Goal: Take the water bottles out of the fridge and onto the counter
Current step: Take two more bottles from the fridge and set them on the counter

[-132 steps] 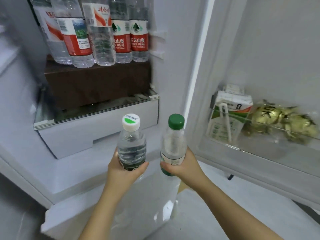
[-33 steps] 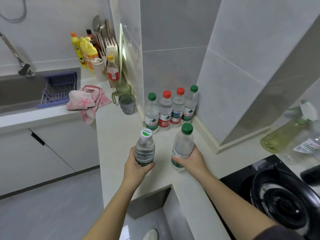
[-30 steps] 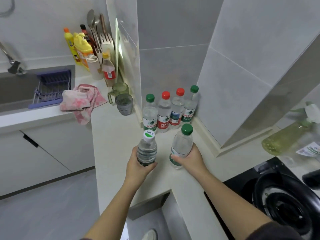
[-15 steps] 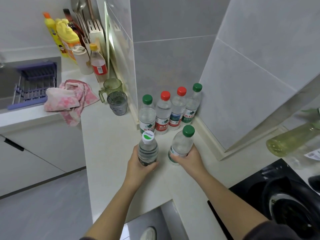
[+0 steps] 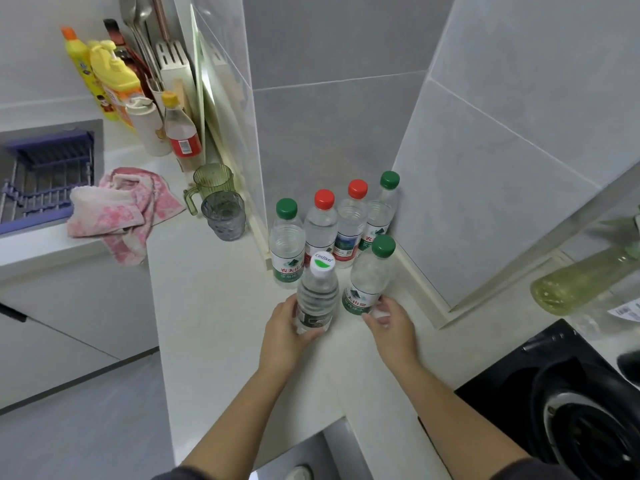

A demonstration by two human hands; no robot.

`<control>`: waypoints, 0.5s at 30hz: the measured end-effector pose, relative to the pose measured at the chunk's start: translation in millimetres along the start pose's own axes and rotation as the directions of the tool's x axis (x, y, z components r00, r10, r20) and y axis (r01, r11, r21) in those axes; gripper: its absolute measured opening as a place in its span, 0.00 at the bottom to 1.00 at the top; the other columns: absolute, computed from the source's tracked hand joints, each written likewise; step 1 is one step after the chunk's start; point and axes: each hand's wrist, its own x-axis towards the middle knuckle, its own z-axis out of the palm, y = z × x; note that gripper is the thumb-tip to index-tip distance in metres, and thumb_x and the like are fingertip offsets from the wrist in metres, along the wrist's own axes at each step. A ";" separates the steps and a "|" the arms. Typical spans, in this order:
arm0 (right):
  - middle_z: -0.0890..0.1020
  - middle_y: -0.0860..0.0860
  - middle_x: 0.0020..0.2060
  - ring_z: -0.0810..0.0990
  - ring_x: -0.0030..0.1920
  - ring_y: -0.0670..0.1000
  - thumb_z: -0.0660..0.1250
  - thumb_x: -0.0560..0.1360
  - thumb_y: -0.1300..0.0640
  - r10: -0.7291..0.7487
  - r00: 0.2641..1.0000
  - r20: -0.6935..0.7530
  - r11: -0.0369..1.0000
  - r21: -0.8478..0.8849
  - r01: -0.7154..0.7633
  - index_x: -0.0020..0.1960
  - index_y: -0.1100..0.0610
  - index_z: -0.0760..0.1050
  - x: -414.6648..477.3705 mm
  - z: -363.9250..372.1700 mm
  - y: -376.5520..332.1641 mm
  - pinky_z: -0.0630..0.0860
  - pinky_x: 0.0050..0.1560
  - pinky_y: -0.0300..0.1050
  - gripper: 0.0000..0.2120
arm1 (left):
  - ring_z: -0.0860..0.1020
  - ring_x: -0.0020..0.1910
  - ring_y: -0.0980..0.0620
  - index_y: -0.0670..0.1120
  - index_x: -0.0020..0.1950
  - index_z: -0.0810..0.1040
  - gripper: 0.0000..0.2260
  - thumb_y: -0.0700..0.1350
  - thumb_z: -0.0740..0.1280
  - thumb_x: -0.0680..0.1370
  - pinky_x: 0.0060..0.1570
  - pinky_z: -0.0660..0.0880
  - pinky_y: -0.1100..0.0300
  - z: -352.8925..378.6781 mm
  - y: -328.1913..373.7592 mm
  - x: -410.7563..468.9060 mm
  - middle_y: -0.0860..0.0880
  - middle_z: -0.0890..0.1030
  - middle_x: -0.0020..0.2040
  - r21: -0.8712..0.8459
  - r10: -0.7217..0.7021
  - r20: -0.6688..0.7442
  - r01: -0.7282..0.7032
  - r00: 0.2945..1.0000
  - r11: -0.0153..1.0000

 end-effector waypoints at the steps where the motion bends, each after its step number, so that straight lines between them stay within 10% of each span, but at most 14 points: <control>1: 0.79 0.47 0.56 0.78 0.48 0.49 0.76 0.72 0.57 0.005 1.000 0.013 1.000 0.021 -0.005 0.65 0.51 0.74 3.9 -1.5 -0.2 0.71 0.42 0.33 0.23 | 0.76 0.53 0.56 0.57 0.60 0.74 0.27 0.48 0.80 0.66 0.54 0.75 0.57 6.5 4.6 7.0 0.60 0.76 0.52 -0.004 0.015 0.000 -0.015 1.000 1.000; 8: 0.81 0.38 0.41 0.78 0.39 0.30 0.79 0.66 0.64 -0.021 0.999 0.046 0.996 0.093 0.017 0.49 0.42 0.72 27.7 5.7 -5.8 0.70 0.37 0.23 0.25 | 0.75 0.54 0.54 0.52 0.66 0.74 0.30 0.47 0.80 0.67 0.53 0.72 0.61 34.0 18.2 43.5 0.55 0.77 0.53 0.018 0.045 -0.026 -0.045 0.999 0.999; 15: 0.84 0.45 0.49 0.81 0.46 0.39 0.78 0.68 0.61 -0.012 1.000 -0.025 0.992 0.124 0.016 0.57 0.49 0.74 52.7 10.4 -4.4 0.73 0.43 0.30 0.22 | 0.74 0.57 0.57 0.50 0.70 0.72 0.31 0.47 0.79 0.69 0.56 0.69 0.64 48.8 31.5 60.0 0.50 0.77 0.62 0.024 0.049 -0.014 -0.049 0.999 0.999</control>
